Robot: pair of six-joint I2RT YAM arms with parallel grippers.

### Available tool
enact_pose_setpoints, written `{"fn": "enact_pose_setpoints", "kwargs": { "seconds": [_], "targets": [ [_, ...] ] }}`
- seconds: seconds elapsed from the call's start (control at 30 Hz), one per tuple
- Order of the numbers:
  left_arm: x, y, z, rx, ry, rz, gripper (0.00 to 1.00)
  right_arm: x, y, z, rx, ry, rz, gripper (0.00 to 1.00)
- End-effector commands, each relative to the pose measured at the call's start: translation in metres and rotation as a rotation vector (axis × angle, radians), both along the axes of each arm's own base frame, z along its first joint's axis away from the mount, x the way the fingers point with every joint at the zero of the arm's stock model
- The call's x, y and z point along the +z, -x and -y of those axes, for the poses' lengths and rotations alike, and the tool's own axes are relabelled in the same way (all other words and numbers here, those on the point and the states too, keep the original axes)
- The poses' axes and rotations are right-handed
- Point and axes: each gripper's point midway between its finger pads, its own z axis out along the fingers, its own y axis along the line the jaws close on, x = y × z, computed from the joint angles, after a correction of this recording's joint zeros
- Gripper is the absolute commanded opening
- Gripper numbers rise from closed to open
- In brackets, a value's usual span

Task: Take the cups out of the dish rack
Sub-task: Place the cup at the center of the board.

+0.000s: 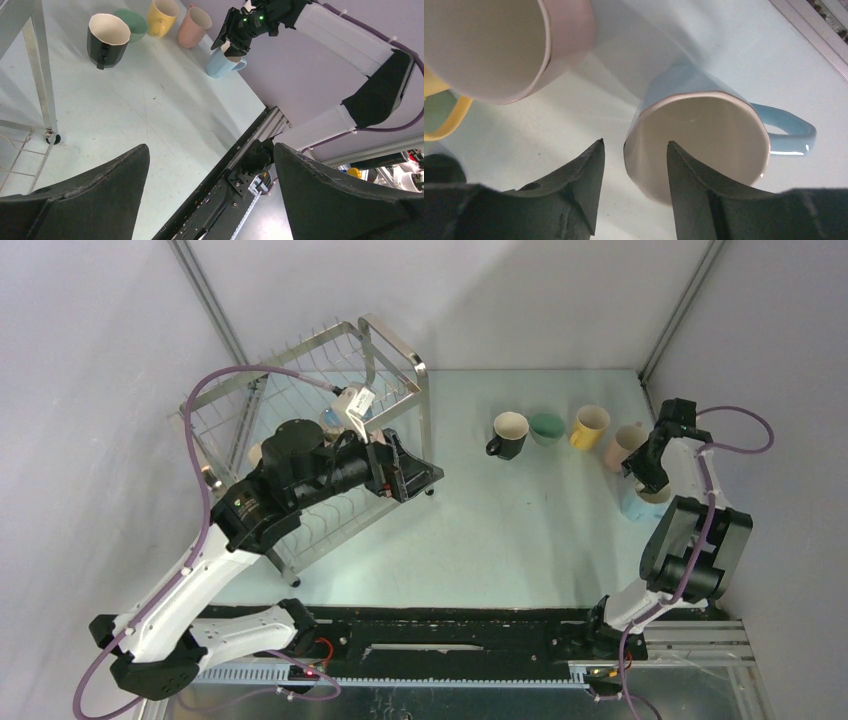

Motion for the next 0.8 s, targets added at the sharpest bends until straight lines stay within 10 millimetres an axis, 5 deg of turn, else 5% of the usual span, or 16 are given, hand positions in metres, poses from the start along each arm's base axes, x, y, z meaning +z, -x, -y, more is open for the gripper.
{"fn": "enact_pose_setpoints", "kwargs": {
  "seconds": [0.0, 0.47, 0.77],
  "targets": [
    [0.005, 0.000, -0.001, -0.002, -0.012, 0.046, 1.00, 0.043, 0.000, 0.004, 0.018, 0.050, 0.092, 0.57],
    [-0.023, -0.003, -0.011, 0.078, -0.106, 0.072, 1.00, 0.109, 0.025, -0.022, 0.091, 0.083, 0.243, 0.74],
    [-0.058, -0.016, -0.017, 0.234, -0.203, 0.094, 1.00, 0.149, 0.027, -0.094, 0.289, 0.028, 0.401, 0.98]
  ]
}}
